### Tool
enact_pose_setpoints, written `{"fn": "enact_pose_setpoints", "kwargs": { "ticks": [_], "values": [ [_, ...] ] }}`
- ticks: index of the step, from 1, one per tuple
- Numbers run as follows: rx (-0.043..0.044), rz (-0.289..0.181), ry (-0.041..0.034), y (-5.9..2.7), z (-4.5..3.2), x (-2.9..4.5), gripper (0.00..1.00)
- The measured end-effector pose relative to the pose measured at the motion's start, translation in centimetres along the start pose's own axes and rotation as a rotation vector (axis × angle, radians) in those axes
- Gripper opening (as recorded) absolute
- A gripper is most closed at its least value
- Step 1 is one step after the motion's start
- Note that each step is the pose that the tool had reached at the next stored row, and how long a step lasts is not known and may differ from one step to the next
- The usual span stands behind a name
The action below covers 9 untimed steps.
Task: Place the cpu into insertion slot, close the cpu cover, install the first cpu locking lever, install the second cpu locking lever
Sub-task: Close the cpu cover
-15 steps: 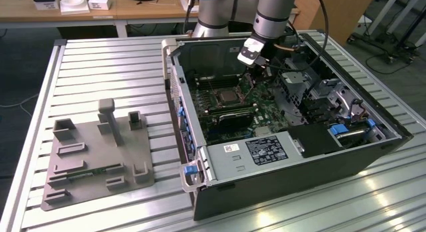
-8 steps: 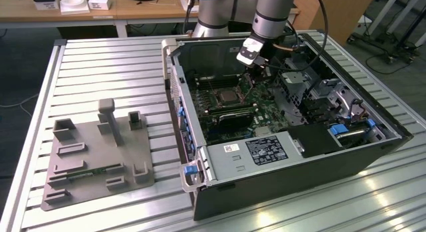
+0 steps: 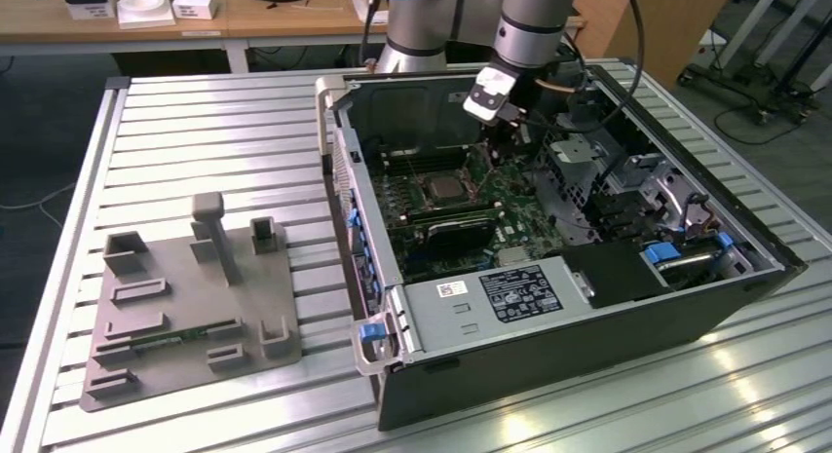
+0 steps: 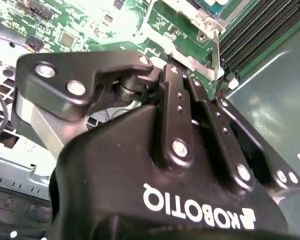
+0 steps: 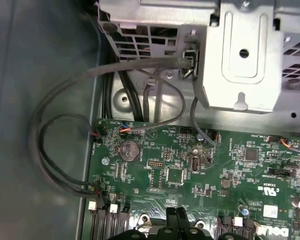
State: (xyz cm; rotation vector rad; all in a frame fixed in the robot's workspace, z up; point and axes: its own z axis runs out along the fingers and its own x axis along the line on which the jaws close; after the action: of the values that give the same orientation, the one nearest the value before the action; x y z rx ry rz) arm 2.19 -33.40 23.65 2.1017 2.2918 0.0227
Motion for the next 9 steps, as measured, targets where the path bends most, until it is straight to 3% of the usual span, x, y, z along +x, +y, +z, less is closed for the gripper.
{"fn": "enact_pose_setpoints", "kwargs": {
  "ticks": [9],
  "values": [
    [-0.0052, 0.0, -0.0006, -1.09, -0.12, 0.09, 0.1]
  ]
}}
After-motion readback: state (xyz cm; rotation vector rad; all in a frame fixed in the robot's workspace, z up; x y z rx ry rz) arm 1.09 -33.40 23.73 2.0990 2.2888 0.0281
